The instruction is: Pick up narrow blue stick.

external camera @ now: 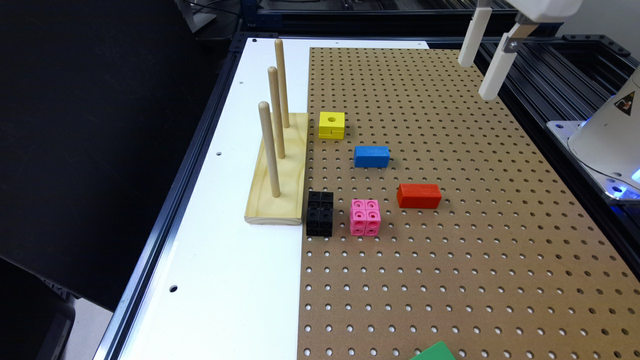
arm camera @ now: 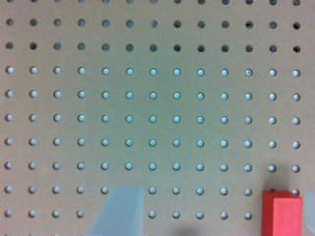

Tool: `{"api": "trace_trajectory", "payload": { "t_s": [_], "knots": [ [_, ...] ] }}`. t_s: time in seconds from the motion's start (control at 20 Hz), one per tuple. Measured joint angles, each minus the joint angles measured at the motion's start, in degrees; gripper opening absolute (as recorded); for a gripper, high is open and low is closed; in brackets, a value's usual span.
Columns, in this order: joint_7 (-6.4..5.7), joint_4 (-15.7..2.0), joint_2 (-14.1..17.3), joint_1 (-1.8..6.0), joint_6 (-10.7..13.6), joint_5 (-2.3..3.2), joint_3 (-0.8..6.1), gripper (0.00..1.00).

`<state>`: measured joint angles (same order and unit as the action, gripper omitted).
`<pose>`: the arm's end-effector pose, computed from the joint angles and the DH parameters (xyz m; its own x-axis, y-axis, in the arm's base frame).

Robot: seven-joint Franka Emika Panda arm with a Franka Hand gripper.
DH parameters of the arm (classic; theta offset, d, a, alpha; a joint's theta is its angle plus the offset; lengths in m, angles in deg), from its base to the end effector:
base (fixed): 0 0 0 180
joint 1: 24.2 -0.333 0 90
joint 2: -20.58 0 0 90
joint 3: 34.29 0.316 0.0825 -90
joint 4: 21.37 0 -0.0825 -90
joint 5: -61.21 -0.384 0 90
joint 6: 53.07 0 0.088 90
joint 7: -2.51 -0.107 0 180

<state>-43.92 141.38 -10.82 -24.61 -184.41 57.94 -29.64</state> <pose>0.3354 0.0275 0.3464 0.7168 -0.6973 -0.0010 -0.6973 -0.7168 0.0002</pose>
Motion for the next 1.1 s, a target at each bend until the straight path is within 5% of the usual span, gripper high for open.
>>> {"api": "trace_trajectory", "payload": {
  "t_s": [1.1],
  "knots": [
    [0.0, -1.3, 0.0, 0.14, -0.4, 0.0, 0.1, 1.0]
  ]
}}
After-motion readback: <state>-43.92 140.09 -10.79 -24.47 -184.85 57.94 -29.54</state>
